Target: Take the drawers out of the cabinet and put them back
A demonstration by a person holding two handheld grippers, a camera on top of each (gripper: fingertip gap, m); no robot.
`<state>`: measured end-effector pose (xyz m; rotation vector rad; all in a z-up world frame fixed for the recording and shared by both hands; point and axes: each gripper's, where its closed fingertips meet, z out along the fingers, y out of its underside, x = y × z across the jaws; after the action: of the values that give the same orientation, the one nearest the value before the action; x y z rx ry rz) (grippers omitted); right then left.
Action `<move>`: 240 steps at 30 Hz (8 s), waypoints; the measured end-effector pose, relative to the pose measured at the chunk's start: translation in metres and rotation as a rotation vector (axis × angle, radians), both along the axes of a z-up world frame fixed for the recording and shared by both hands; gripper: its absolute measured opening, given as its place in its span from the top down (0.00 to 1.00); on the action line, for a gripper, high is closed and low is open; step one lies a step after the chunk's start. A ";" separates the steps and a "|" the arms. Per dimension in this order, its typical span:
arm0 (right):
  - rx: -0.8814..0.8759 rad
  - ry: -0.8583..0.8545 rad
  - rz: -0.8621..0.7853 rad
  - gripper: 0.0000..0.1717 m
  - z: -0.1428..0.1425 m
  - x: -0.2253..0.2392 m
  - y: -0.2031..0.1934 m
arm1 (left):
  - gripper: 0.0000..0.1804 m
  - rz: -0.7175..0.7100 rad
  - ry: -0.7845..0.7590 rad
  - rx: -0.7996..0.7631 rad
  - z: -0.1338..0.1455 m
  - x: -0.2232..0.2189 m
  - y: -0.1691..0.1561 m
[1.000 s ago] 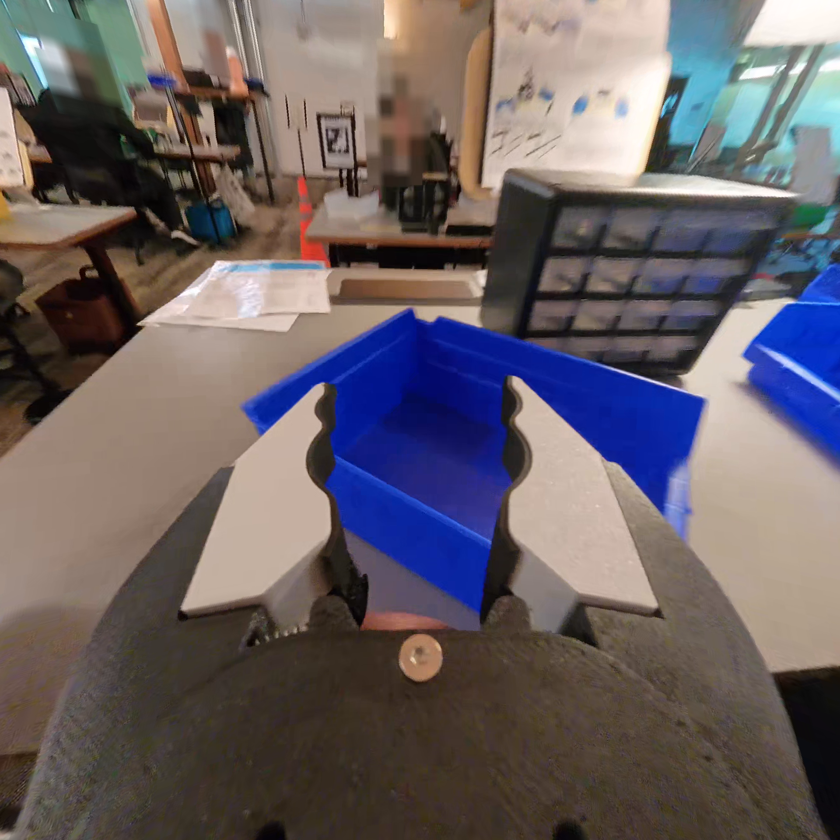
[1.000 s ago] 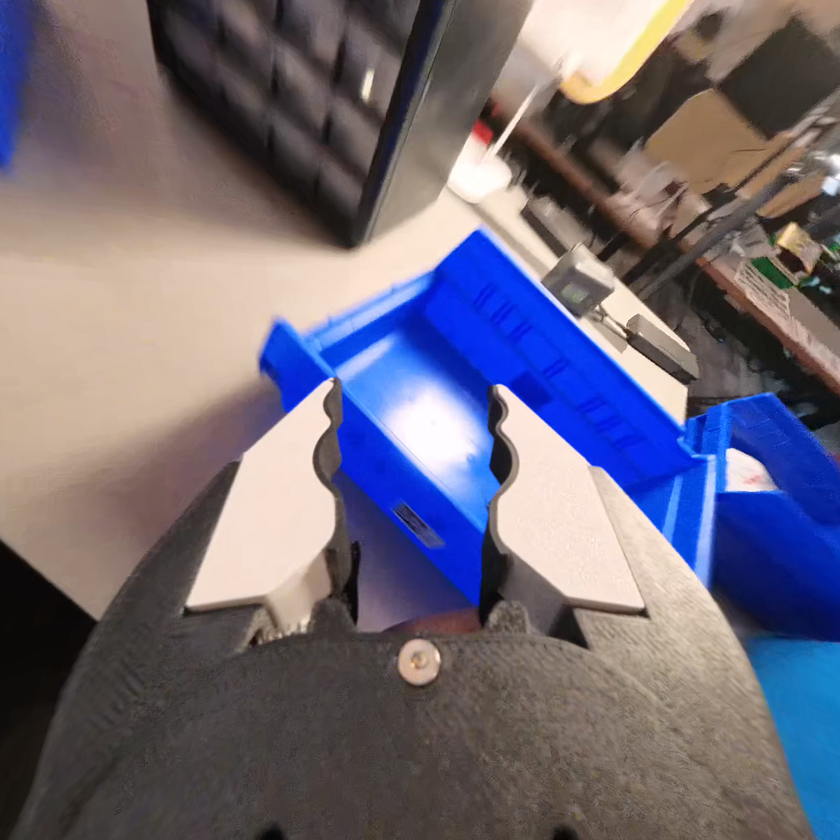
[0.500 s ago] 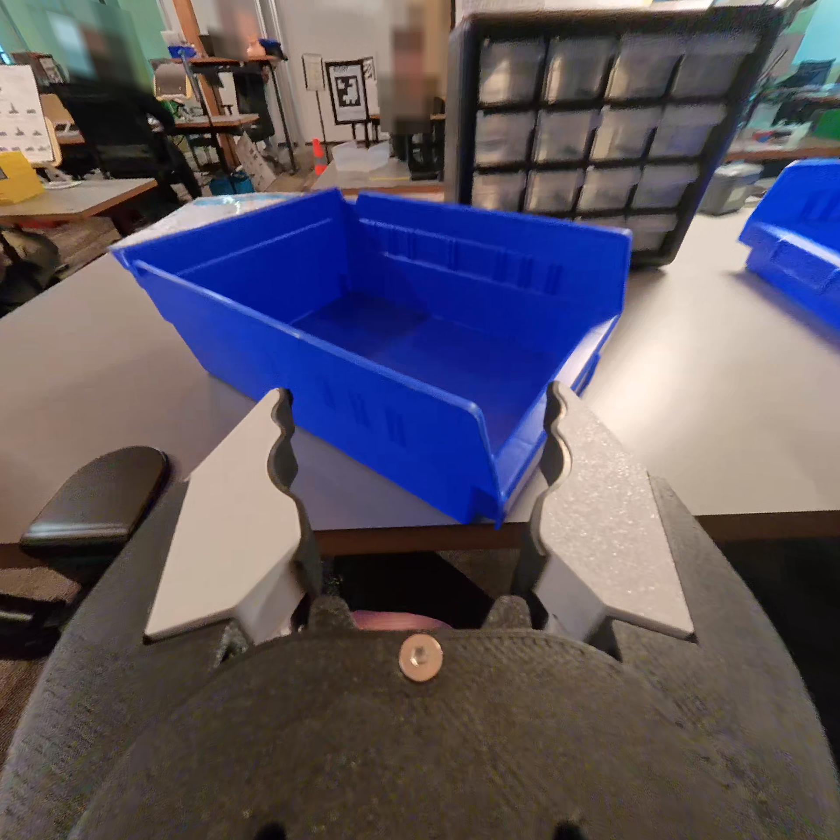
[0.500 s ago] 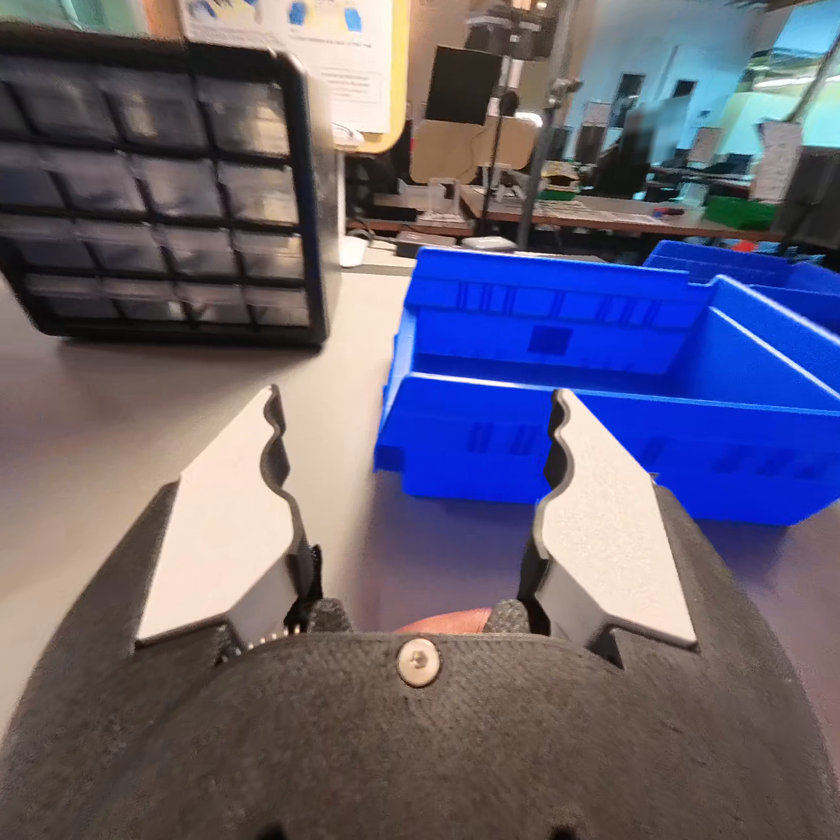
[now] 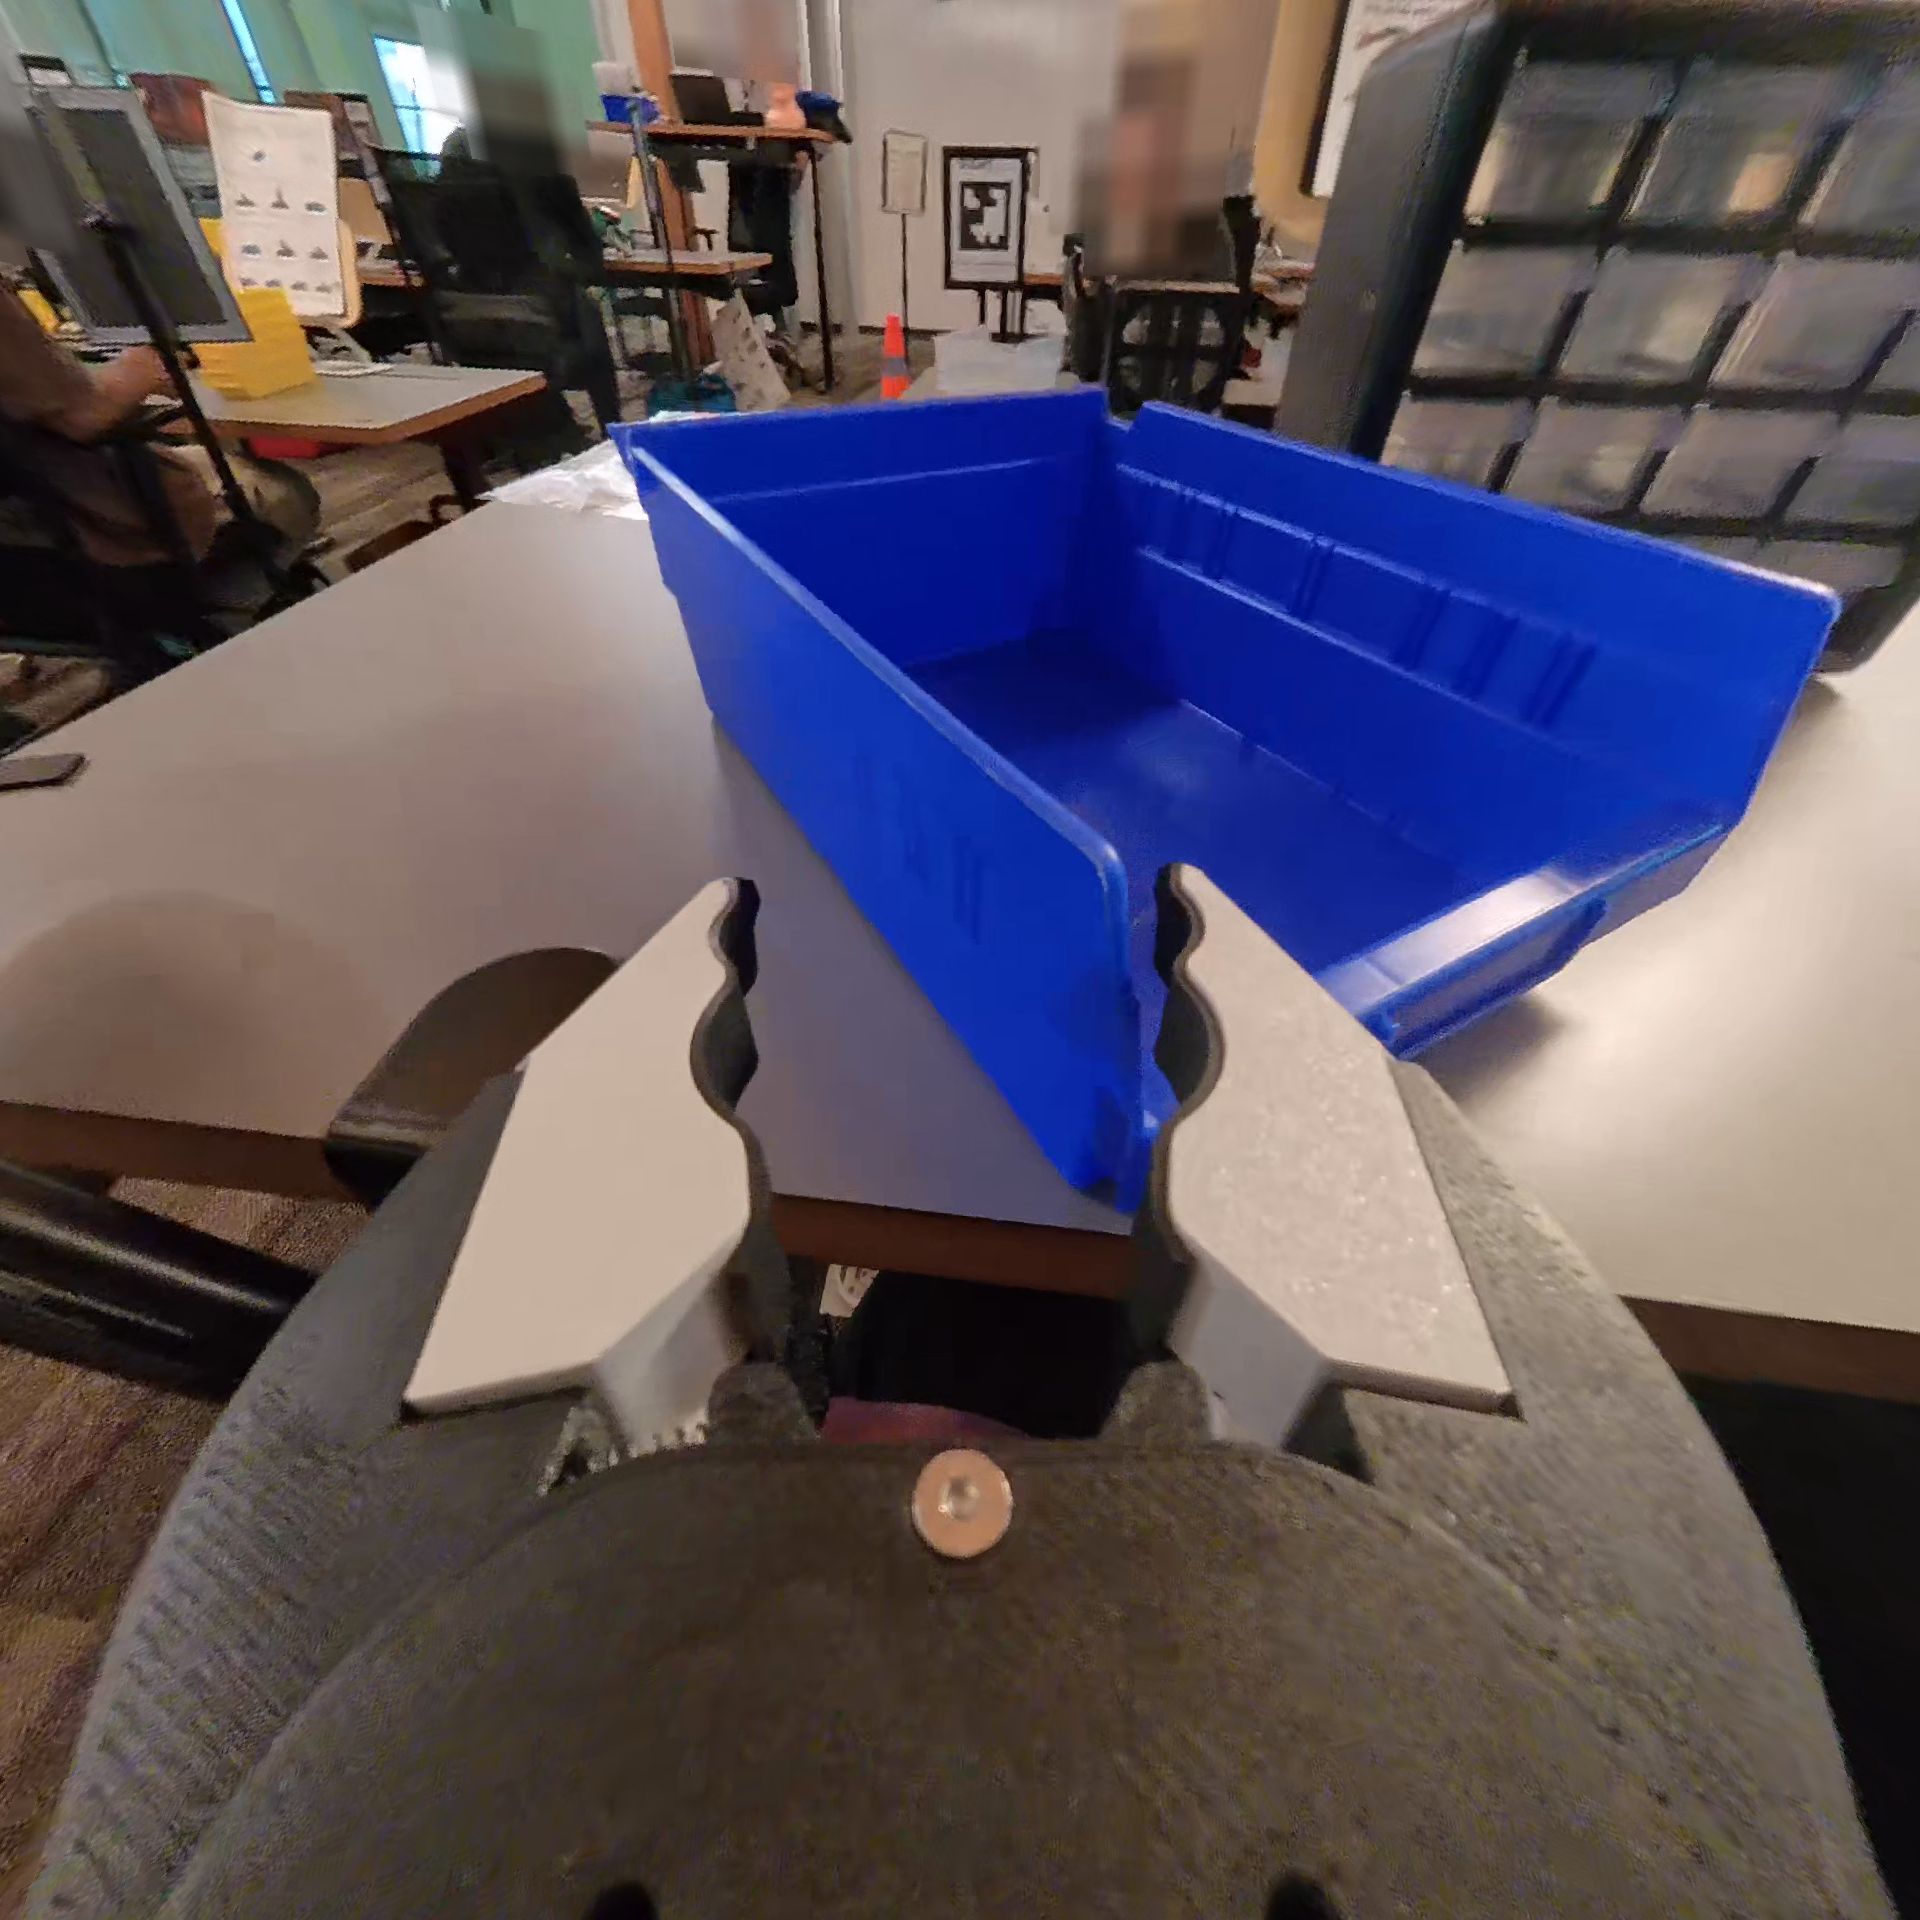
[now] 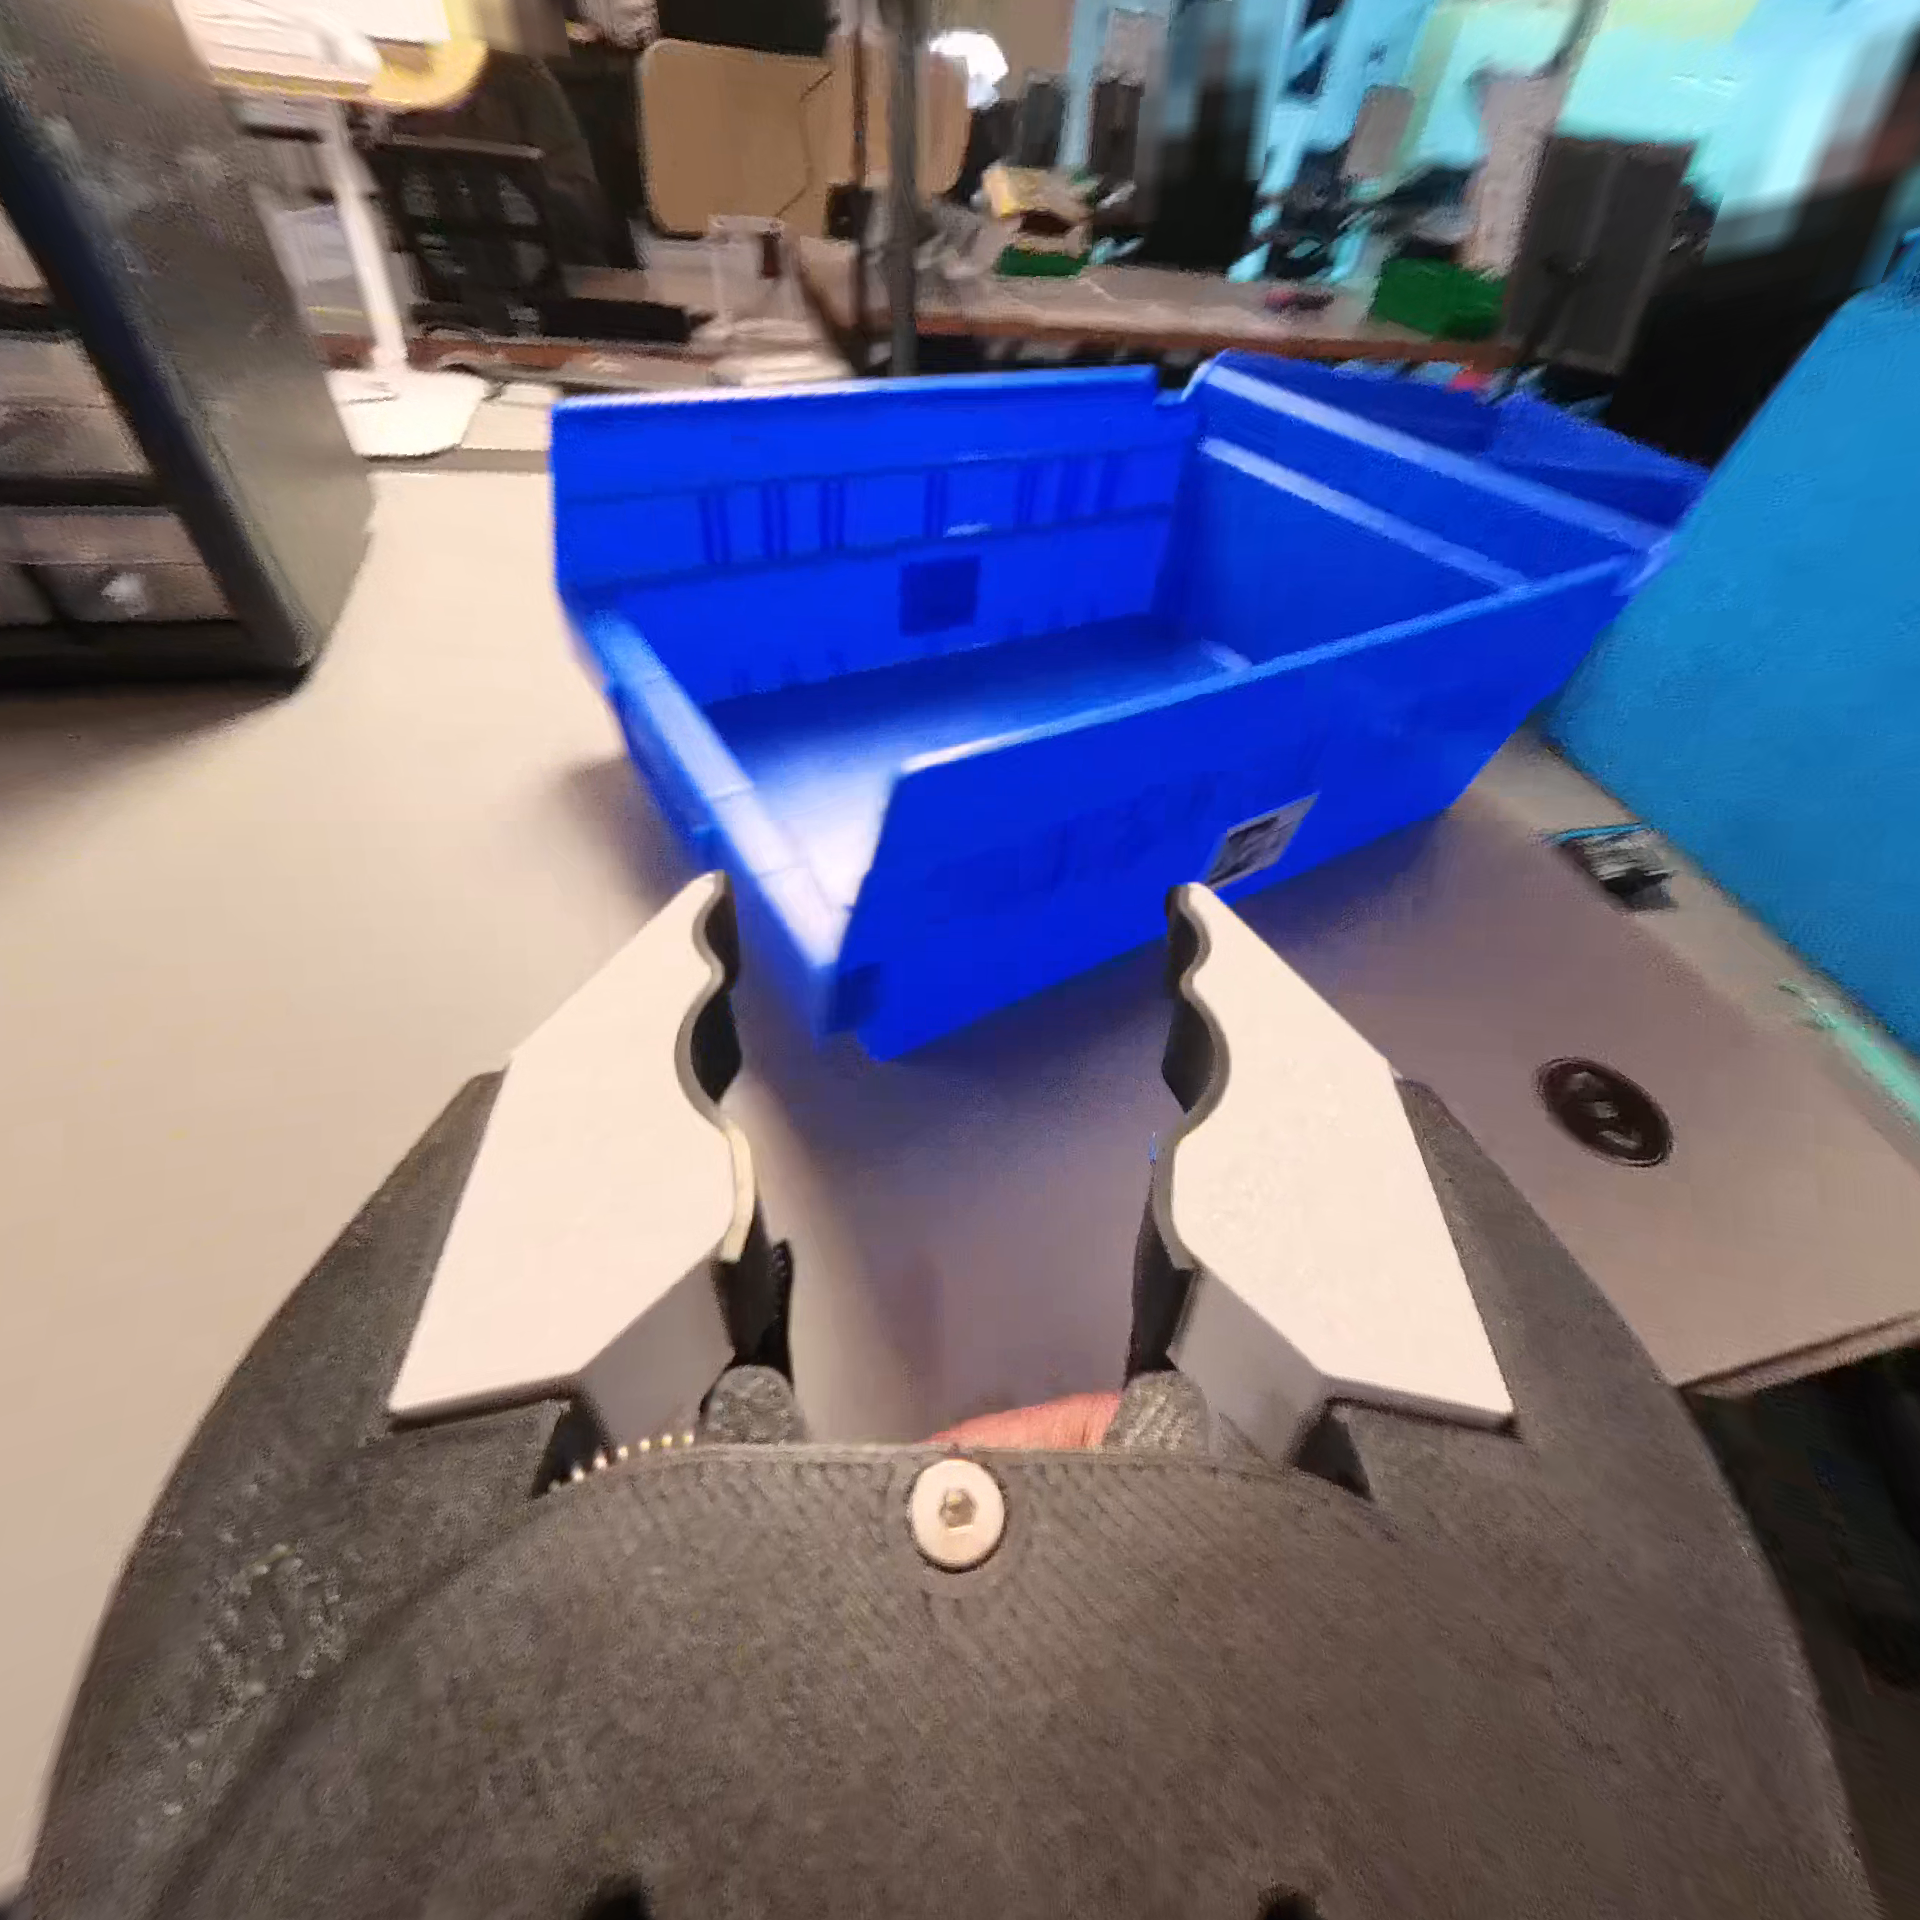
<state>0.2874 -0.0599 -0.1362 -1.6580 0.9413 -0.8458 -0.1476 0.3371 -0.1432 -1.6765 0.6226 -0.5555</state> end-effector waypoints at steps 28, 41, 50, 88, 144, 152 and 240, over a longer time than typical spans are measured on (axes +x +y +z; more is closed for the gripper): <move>-0.024 0.138 0.200 0.49 -0.004 0.075 0.138 | 0.63 -0.257 0.146 0.073 -0.002 0.143 -0.047; 0.014 0.117 0.245 0.91 -0.005 0.041 0.071 | 0.97 -0.167 0.188 0.115 0.001 0.109 0.003; -0.061 0.085 0.258 0.96 -0.007 0.022 0.034 | 0.85 -0.132 0.274 0.094 -0.004 0.111 0.045; 0.087 0.084 0.463 0.83 0.019 0.008 0.045 | 0.71 -0.191 0.062 0.109 0.024 0.078 0.084; 0.311 0.239 0.830 0.81 0.019 -0.012 0.333 | 0.54 -1.005 0.377 0.358 0.148 0.391 0.032; 0.427 0.259 0.818 0.81 0.029 -0.008 0.332 | 0.51 -0.954 0.477 0.439 0.137 0.389 0.044; 0.373 0.648 0.239 0.94 0.018 0.220 -0.017 | 0.68 -0.970 0.519 0.448 0.135 0.374 0.047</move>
<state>0.5074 -0.0772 -0.1186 -1.6848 1.2122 0.0550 0.2263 0.3845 -0.0080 -1.0015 1.8308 -0.5783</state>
